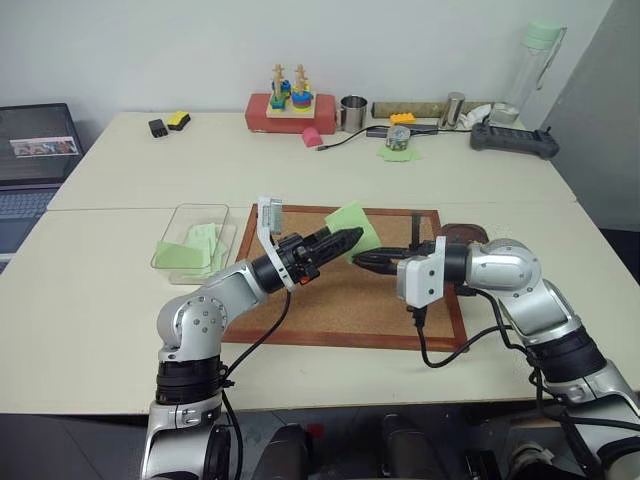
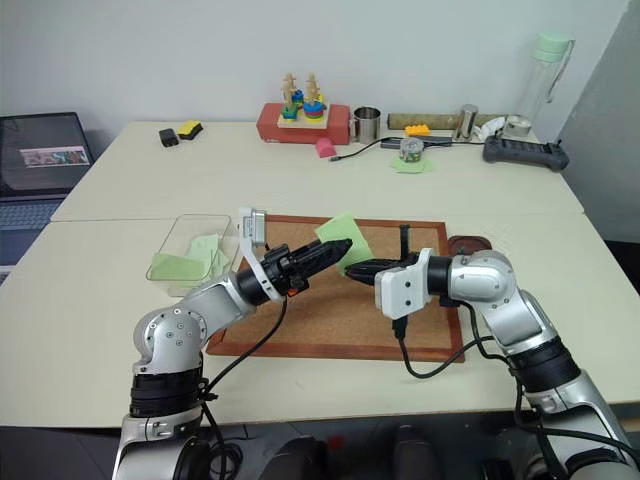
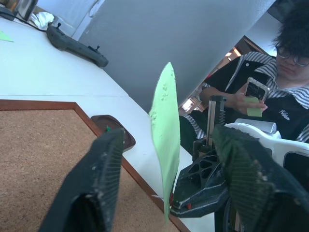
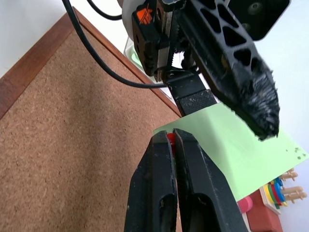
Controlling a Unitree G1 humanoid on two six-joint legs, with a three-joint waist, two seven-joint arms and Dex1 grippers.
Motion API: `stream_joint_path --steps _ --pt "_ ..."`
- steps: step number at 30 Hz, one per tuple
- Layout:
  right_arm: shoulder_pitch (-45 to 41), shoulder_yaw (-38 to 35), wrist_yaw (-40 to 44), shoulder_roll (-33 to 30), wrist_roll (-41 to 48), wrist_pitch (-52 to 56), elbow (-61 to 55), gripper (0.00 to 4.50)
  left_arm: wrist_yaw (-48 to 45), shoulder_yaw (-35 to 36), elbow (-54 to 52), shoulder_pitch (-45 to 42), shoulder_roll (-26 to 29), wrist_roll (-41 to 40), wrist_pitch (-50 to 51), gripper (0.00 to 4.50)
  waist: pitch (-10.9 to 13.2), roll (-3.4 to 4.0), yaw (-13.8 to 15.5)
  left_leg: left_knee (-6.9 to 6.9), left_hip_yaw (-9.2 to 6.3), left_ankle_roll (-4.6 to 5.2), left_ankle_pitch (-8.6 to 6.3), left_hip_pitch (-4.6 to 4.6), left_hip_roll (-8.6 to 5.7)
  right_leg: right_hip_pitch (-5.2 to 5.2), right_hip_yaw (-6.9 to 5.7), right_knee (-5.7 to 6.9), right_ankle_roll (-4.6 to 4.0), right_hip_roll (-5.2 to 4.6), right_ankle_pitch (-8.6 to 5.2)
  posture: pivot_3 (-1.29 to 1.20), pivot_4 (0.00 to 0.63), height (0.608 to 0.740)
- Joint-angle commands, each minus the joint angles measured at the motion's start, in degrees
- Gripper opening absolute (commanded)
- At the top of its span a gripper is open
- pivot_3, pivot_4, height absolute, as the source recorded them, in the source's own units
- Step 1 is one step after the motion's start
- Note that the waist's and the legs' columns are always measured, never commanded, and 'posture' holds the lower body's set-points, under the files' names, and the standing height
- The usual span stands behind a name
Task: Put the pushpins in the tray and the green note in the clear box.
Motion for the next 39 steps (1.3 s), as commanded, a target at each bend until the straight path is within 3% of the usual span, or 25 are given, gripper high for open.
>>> stream_joint_path --steps 1,14,20,26,32,39 --pt "-0.3 -0.7 -1.3 0.2 0.0 -0.7 -2.2 0.00 -0.8 0.2 -0.8 -0.3 0.2 -1.9 -0.3 2.12 0.0 0.00 0.0 0.00 0.00 0.00 0.00 0.00 0.00 0.00 0.00 0.00 0.00 0.00 0.00 0.00 0.150 0.740" --pt "-0.3 0.0 -2.2 0.8 -0.3 -0.7 -2.5 0.00 -2.5 -2.1 0.6 -0.4 2.0 1.0 -2.5 0.03 0.0 0.00 0.0 -0.01 0.00 0.00 0.00 0.00 -0.01 0.00 0.00 0.00 0.00 0.00 0.00 0.00 0.150 0.740" --pt "-0.3 0.0 -2.5 1.0 -0.4 -1.0 -2.3 0.00 -3.1 -3.3 0.7 -0.1 2.5 1.6 -3.0 0.03 0.0 0.00 0.0 -0.01 0.00 0.00 0.00 0.00 -0.01 0.00 0.00 0.00 0.00 0.00 0.00 0.00 0.150 0.740" --pt "0.6 -1.9 -3.9 0.9 0.8 -2.3 -3.0 0.00 -3.2 -9.3 2.8 1.7 4.7 11.8 -10.0 0.03 0.0 0.00 0.0 -0.02 0.01 0.00 0.00 0.00 -0.02 0.00 0.01 -0.02 0.00 0.00 0.00 0.00 0.150 0.740" --pt "2.7 -5.0 -3.7 -0.5 5.0 0.0 -6.5 0.00 -1.5 -10.0 6.2 1.7 3.3 17.0 -15.7 0.03 0.0 -0.02 0.0 -0.02 0.00 0.01 0.00 -0.01 -0.02 0.00 0.01 -0.04 0.00 0.00 0.00 0.00 0.150 0.740" --pt "6.4 -13.1 -7.3 -3.5 8.6 16.3 -8.0 0.00 -1.6 -9.4 4.9 0.4 2.5 16.9 -16.5 0.03 0.0 -0.02 0.2 -0.01 0.00 0.01 0.00 -0.04 -0.01 0.01 0.01 -0.05 0.00 -0.03 0.00 0.00 0.150 0.740"
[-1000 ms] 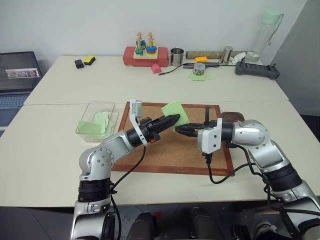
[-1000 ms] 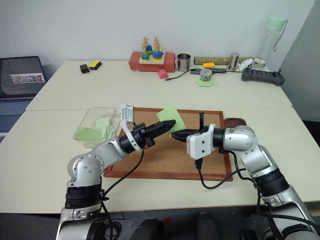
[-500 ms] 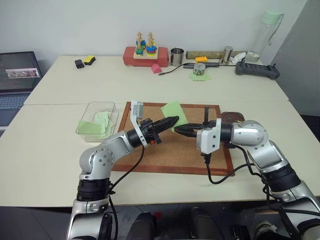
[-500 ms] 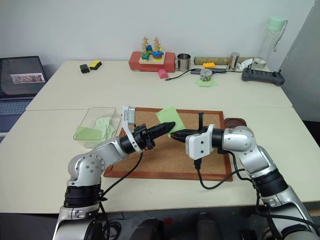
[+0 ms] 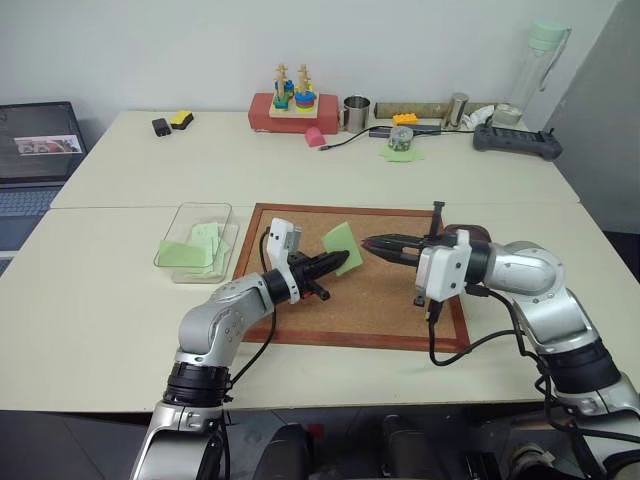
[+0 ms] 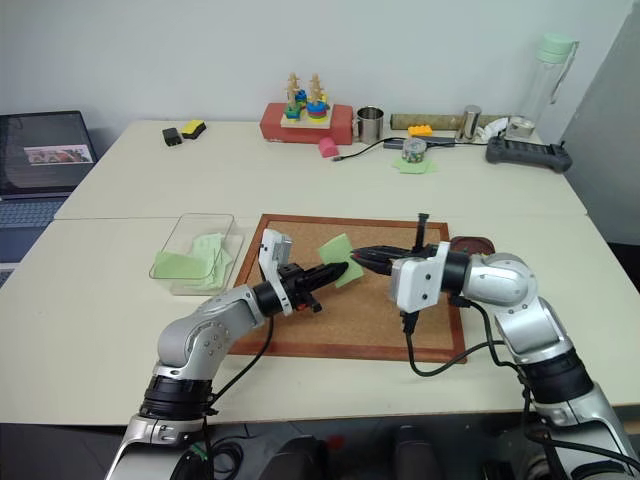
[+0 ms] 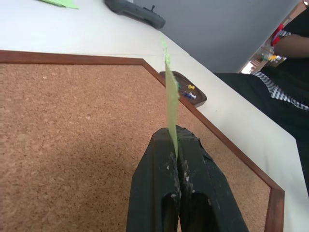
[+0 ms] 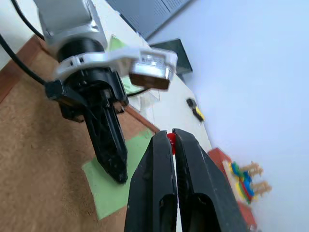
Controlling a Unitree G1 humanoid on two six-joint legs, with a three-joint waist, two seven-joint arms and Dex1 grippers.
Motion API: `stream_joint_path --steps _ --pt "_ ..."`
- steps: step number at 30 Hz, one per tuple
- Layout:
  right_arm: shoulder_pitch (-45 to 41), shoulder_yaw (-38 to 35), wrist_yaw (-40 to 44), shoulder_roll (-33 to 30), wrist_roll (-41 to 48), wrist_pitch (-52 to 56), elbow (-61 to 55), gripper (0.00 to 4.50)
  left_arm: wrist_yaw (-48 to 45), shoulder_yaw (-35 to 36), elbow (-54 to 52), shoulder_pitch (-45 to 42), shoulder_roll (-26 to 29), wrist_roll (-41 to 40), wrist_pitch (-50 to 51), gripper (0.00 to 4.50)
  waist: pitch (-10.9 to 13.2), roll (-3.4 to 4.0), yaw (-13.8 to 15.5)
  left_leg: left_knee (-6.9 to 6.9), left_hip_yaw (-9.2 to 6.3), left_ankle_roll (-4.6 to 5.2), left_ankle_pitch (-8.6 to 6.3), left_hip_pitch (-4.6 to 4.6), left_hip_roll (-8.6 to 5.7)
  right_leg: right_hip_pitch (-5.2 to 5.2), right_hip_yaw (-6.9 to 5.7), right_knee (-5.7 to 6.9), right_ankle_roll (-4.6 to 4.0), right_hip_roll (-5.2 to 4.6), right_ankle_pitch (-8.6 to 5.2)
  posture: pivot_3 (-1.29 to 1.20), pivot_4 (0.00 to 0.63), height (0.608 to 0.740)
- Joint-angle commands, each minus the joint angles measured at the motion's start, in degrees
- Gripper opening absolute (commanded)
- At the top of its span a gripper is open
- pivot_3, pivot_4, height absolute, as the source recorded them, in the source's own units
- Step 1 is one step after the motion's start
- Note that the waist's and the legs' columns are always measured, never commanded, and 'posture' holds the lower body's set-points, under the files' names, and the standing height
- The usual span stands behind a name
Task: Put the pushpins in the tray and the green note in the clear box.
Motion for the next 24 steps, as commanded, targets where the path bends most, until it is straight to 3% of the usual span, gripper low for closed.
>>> stream_joint_path --steps 1,7,20,21,24 --pt "1.0 -6.9 -3.6 -2.5 1.8 12.9 -0.8 0.00 -0.4 1.0 -3.8 -1.8 -0.1 -1.0 -0.4 0.03 0.0 0.00 0.0 0.00 -0.01 0.00 0.00 0.00 0.00 0.00 -0.01 0.00 0.00 -0.01 0.00 0.00 0.150 0.740" --pt "1.1 -12.1 -10.9 -5.5 -2.1 29.3 8.0 0.00 -0.4 2.3 -9.4 -3.0 1.6 -3.4 1.7 0.03 0.0 0.00 0.0 -0.01 0.00 0.00 0.00 -0.01 0.00 0.00 -0.01 0.00 0.00 0.00 0.00 0.00 0.150 0.740" --pt "-4.2 -11.1 -14.6 -1.8 -1.7 34.7 24.6 0.00 -0.6 1.7 -11.3 -4.0 2.8 -3.1 1.6 0.03 0.0 0.00 -0.3 -0.02 0.26 0.01 0.00 0.01 -0.04 -0.02 0.06 0.00 0.00 0.07 0.00 0.00 0.150 0.740" --pt "-4.5 -11.1 -14.7 -1.7 -1.7 34.8 25.2 0.45 -0.6 1.6 -11.3 -4.0 2.8 -3.0 1.5 0.00 0.0 0.00 -0.3 -0.02 0.25 0.01 0.00 0.00 -0.04 -0.01 0.04 0.00 0.00 0.07 0.00 0.00 0.150 0.740" --pt "-5.2 -10.7 -14.6 -1.6 -1.8 34.8 26.3 0.99 -0.6 1.5 -11.5 -3.5 2.9 -2.9 1.3 0.00 0.0 0.00 -0.2 -0.02 0.26 0.01 0.00 -0.01 -0.04 -0.01 0.04 -0.02 0.00 0.07 0.00 0.00 0.150 0.740"
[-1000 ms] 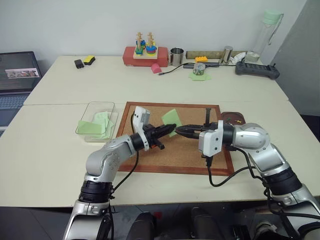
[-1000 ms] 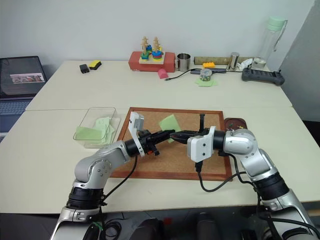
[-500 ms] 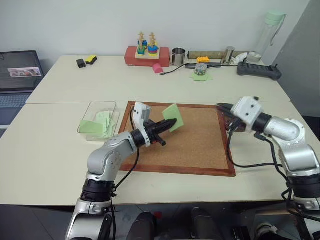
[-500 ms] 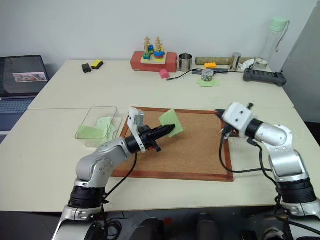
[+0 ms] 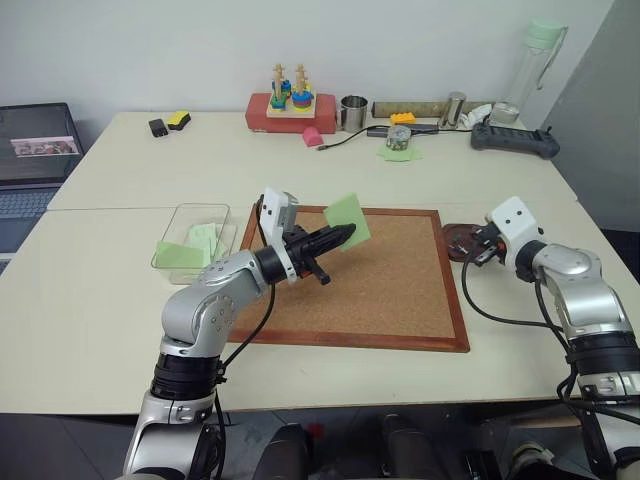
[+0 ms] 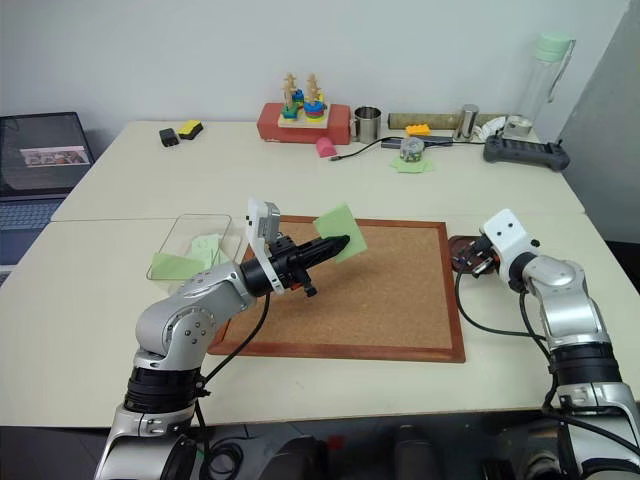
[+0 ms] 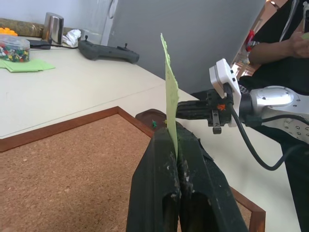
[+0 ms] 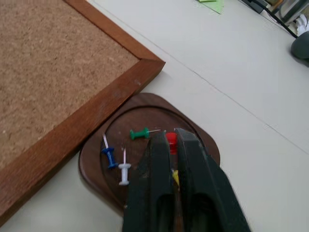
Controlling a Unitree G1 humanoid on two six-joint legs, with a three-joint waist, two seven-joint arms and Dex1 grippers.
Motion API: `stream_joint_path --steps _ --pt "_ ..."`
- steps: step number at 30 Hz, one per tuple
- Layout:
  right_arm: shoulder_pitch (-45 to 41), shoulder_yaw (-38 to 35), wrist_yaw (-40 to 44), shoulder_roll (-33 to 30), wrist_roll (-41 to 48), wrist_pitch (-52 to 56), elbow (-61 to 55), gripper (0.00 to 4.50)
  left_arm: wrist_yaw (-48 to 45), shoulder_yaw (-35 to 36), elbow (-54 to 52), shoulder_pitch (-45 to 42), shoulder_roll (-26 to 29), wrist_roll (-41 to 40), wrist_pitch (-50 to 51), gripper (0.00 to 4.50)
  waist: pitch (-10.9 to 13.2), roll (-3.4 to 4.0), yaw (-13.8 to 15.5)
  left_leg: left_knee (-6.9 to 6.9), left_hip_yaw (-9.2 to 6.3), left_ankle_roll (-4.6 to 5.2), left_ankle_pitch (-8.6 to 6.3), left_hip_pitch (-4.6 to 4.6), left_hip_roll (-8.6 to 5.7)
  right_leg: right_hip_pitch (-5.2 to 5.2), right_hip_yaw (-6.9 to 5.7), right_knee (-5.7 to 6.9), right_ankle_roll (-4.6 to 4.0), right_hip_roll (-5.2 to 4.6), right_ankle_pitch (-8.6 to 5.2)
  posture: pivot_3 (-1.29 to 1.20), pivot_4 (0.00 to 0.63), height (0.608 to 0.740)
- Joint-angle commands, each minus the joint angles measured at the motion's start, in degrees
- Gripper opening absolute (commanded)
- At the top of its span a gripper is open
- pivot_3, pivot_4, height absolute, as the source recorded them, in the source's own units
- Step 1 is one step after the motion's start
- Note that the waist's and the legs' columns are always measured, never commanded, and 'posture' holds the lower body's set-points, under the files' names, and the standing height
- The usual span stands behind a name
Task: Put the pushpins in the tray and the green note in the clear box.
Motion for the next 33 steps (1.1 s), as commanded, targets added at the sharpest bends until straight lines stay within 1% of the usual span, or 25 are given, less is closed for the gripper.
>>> stream_joint_path --steps 1,3,8,9,10,12,13,15,18,22,25,28,33 --pt "-1.5 -0.3 -0.3 -0.1 0.2 -0.1 0.5 1.19 -0.4 0.1 -2.4 0.0 0.3 0.0 -1.0 0.00 0.0 0.00 0.0 0.00 0.00 0.00 0.00 0.00 0.00 0.00 0.00 0.00 0.00 0.00 0.00 0.00 0.150 0.740" --pt "-1.8 -0.3 -0.2 0.0 0.3 0.0 0.8 1.65 -0.4 0.0 -2.4 0.4 0.3 0.2 -1.2 0.00 0.0 0.00 0.0 0.00 0.01 0.00 0.00 -0.01 0.00 0.00 0.01 0.00 0.00 0.00 0.00 0.00 0.150 0.740" --pt "-2.2 -0.7 -0.1 0.1 0.7 0.0 0.6 2.61 -0.4 0.0 -2.4 0.8 0.4 0.3 -1.2 0.00 0.0 0.00 0.0 0.00 0.00 0.00 0.00 0.00 0.00 0.00 0.00 0.01 0.00 0.00 0.00 0.00 0.150 0.740" --pt "-2.3 -0.9 0.0 0.0 0.9 0.1 0.4 2.90 -0.4 0.1 -2.3 0.7 0.4 0.3 -1.2 0.00 0.0 0.00 0.0 0.00 0.00 0.00 0.00 0.00 0.00 0.00 -0.01 0.01 0.00 0.00 0.00 0.00 0.150 0.740" --pt "-2.4 -1.2 0.1 -0.1 1.2 0.3 0.1 3.07 -0.4 0.1 -2.2 0.7 0.4 0.3 -1.3 0.00 0.0 0.00 0.0 0.00 0.00 0.00 0.00 0.00 0.00 0.00 -0.01 0.01 0.00 0.00 0.00 0.00 0.150 0.740" --pt "-2.7 -2.1 0.9 -0.7 2.1 0.8 -1.2 3.59 -0.3 0.2 -2.2 0.5 0.4 0.4 -1.3 0.00 0.0 0.00 0.0 0.00 0.01 0.00 0.00 0.00 0.00 0.00 0.00 0.01 0.00 0.00 0.00 0.00 0.150 0.740" --pt "-2.9 -2.5 1.4 -1.0 2.6 1.0 -2.0 3.67 -0.2 0.3 -2.2 0.4 0.5 0.5 -1.3 0.00 0.0 0.00 0.0 0.00 0.00 0.00 0.00 0.00 0.00 0.00 0.00 0.01 0.00 0.00 0.00 0.00 0.150 0.740" --pt "-3.5 -3.3 2.6 -2.0 3.7 1.2 -4.0 4.00 0.2 1.0 -2.7 0.1 0.9 0.4 -1.4 0.00 0.0 0.01 0.0 0.00 0.00 0.00 0.00 -0.01 0.01 0.00 -0.01 0.00 0.00 0.00 0.00 0.00 0.150 0.740" --pt "-4.6 -4.1 5.9 -3.4 6.8 1.0 -8.2 4.00 2.3 3.5 -4.1 -0.3 2.1 0.2 -1.2 0.00 0.0 0.02 -0.1 0.00 -0.01 0.00 0.00 -0.01 0.01 -0.02 0.00 0.00 0.00 0.00 0.00 0.00 0.150 0.740" --pt "-5.0 -3.3 16.9 -4.4 15.4 0.9 -18.0 4.00 7.2 8.3 -8.5 0.9 5.4 1.1 -0.5 0.00 0.0 0.01 -0.2 -0.02 -0.09 0.00 0.00 0.01 0.02 -0.02 0.00 0.00 0.00 0.02 0.00 0.00 0.150 0.740" --pt "-6.7 -1.3 24.0 -4.9 22.9 5.8 -26.0 4.00 12.2 12.2 -11.4 3.7 9.2 5.3 -1.6 0.00 0.0 0.01 -0.3 -0.04 -0.23 0.00 -0.01 0.01 0.09 -0.02 -0.05 -0.01 0.01 0.08 0.00 0.00 0.150 0.740" --pt "-9.4 1.3 27.1 -4.6 25.6 8.5 -28.8 4.00 18.5 16.2 -12.1 6.8 11.3 10.4 -2.9 0.00 0.1 0.01 -0.1 -0.03 -0.22 0.00 -0.01 0.02 0.12 -0.01 -0.02 -0.02 0.01 0.02 0.00 0.00 0.150 0.740" --pt "-11.4 3.7 28.5 -3.5 26.4 9.0 -28.8 4.00 23.4 18.3 -11.1 10.4 13.2 15.7 -3.0 0.00 0.1 -0.06 0.5 0.00 -0.32 0.00 -0.01 -0.04 0.06 0.02 -0.12 -0.08 0.01 -0.07 0.00 0.00 0.150 0.740"
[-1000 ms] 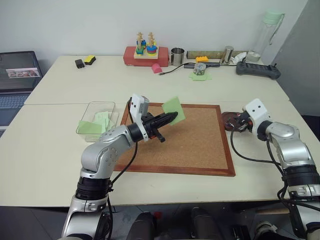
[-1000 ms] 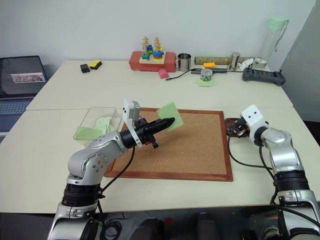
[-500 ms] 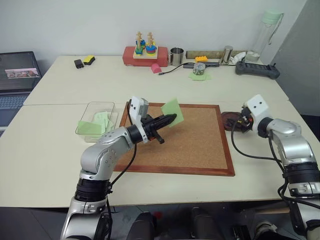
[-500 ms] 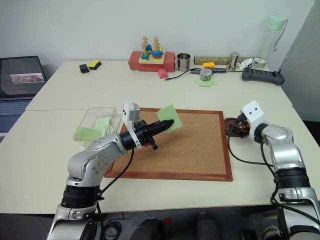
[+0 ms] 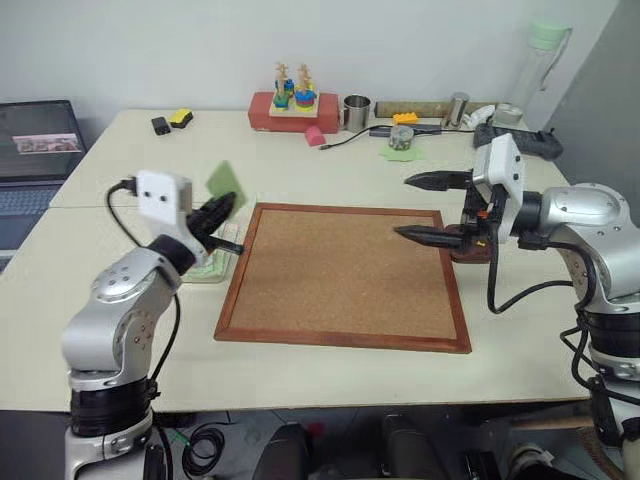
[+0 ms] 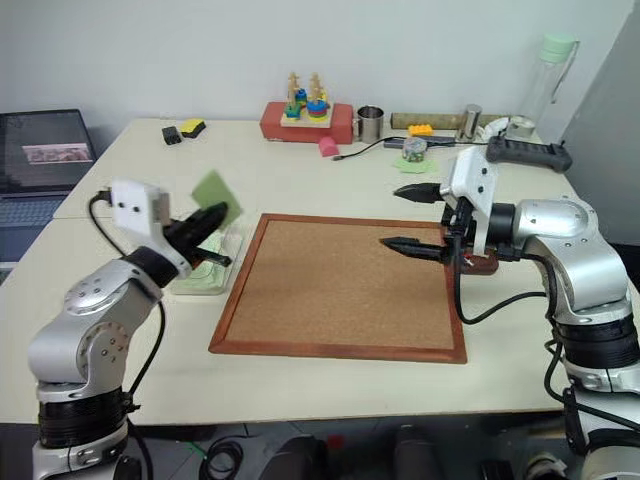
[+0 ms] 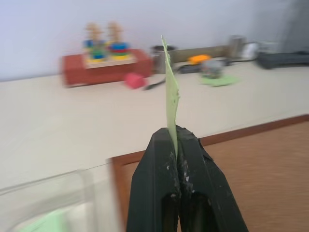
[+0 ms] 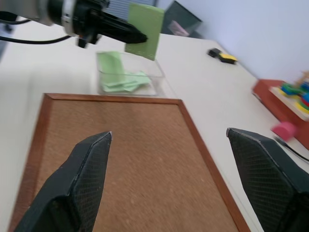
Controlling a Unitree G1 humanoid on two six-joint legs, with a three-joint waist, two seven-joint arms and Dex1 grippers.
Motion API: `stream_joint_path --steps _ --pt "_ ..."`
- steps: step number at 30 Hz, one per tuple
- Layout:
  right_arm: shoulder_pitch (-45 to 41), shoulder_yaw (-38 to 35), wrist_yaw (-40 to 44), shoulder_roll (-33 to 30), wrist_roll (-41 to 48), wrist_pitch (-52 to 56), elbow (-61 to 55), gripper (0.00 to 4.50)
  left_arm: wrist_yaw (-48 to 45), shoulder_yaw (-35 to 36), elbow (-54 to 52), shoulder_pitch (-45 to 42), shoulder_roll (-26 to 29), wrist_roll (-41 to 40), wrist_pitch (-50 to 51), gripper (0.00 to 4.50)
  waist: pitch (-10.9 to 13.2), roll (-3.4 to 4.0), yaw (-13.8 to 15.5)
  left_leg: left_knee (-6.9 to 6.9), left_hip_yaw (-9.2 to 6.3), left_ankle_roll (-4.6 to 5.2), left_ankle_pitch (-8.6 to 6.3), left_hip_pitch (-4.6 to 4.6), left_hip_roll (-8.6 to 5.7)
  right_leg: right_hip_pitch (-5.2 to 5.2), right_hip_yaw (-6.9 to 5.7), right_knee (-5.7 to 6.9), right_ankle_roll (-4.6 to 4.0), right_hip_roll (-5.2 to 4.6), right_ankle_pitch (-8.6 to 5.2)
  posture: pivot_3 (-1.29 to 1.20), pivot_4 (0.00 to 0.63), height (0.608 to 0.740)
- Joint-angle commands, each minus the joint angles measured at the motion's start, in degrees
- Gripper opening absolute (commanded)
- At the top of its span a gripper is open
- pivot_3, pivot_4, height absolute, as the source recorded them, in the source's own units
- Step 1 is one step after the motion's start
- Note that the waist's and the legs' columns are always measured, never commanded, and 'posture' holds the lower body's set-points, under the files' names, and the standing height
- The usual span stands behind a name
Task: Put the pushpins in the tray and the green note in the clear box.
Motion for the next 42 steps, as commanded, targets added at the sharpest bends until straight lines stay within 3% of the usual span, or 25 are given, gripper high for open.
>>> stream_joint_path --steps 1,8,9,13,17,23,28,31,34,38,42 --pt "-2.0 0.9 1.2 0.5 1.0 -0.2 -0.4 4.00 4.1 2.0 -0.1 1.2 1.5 4.7 -1.4 0.00 0.0 -0.02 0.2 0.01 0.00 0.00 0.00 -0.01 0.00 0.00 -0.01 -0.01 0.00 0.00 0.00 0.00 0.150 0.740" --pt "-2.3 1.8 1.7 1.3 0.9 -0.2 -0.3 4.00 6.9 2.1 6.0 0.0 1.1 7.4 -1.6 0.00 0.0 -0.02 0.2 -0.02 0.01 0.00 0.00 -0.03 0.01 -0.04 -0.01 -0.03 0.00 0.00 0.00 0.00 0.150 0.740" --pt "-2.3 1.8 1.7 1.3 0.9 -0.2 -0.3 4.04 7.1 2.0 6.9 0.0 1.2 7.9 -1.8 0.40 0.0 -0.02 0.2 -0.02 0.01 0.00 0.00 -0.03 0.02 -0.04 -0.01 -0.03 0.00 0.00 0.00 0.00 0.150 0.740" --pt "-1.7 1.6 1.6 1.0 0.8 -0.1 -0.6 4.04 7.4 2.3 8.7 -0.6 0.8 8.3 -2.1 0.94 0.0 -0.02 -0.1 -0.03 0.01 0.00 0.00 -0.03 0.02 -0.05 0.00 -0.02 -0.01 -0.01 0.01 0.00 0.150 0.740" --pt "-1.0 1.3 1.5 0.7 1.0 0.4 -1.2 4.04 6.6 2.4 8.9 -1.0 0.8 7.3 -2.4 1.85 0.0 -0.02 -0.1 -0.03 0.00 -0.01 0.00 -0.04 0.02 -0.05 -0.01 -0.02 -0.01 -0.01 0.01 0.00 0.150 0.740" --pt "-0.4 0.9 1.0 0.1 0.7 0.6 -1.5 4.04 4.6 2.7 6.4 -1.2 2.7 6.9 -2.1 2.88 0.0 -0.02 -0.2 -0.03 0.01 -0.01 0.00 -0.04 0.02 -0.05 -0.01 -0.02 0.00 -0.02 0.01 0.00 0.150 0.740" --pt "1.1 -0.6 0.1 -1.6 0.8 0.8 -2.1 4.04 1.0 3.5 2.5 -1.3 7.4 5.5 0.6 3.96 0.0 -0.06 -0.2 -0.04 0.00 -0.01 -0.01 -0.07 0.02 -0.07 -0.02 -0.03 0.00 -0.02 0.01 0.00 0.150 0.740" --pt "2.9 -2.0 0.3 -3.5 0.8 0.6 -2.4 4.04 -8.2 4.6 0.5 0.4 13.1 -0.3 4.7 4.48 0.0 -0.06 -0.3 -0.04 0.02 -0.01 -0.01 -0.07 0.02 -0.07 -0.01 -0.03 0.00 -0.02 0.01 0.00 0.150 0.740" --pt "5.6 -4.2 1.5 -6.6 0.8 -0.4 -3.2 4.04 -21.0 7.3 -0.6 6.4 22.2 -3.9 5.2 4.48 0.1 -0.06 -0.5 -0.08 0.03 -0.01 -0.01 -0.06 0.03 -0.08 -0.02 -0.04 -0.01 0.00 0.00 0.00 0.150 0.740" --pt "11.1 -7.5 5.6 -14.1 -0.2 -2.3 -2.2 4.04 -31.4 11.6 2.5 15.4 31.4 -0.3 -1.7 4.48 0.2 0.07 -0.5 -0.16 0.13 0.00 -0.03 -0.08 0.08 -0.16 0.00 -0.09 -0.14 -0.01 -0.09 0.00 0.150 0.740" --pt "17.7 -12.5 8.8 -20.9 -1.3 -5.0 1.8 4.04 -39.7 17.5 11.2 20.7 36.0 2.1 -8.2 4.48 0.2 0.12 -0.4 -0.20 0.25 0.00 -0.03 -0.06 0.13 -0.15 -0.11 -0.10 -0.27 -0.01 -0.19 0.00 0.150 0.740"
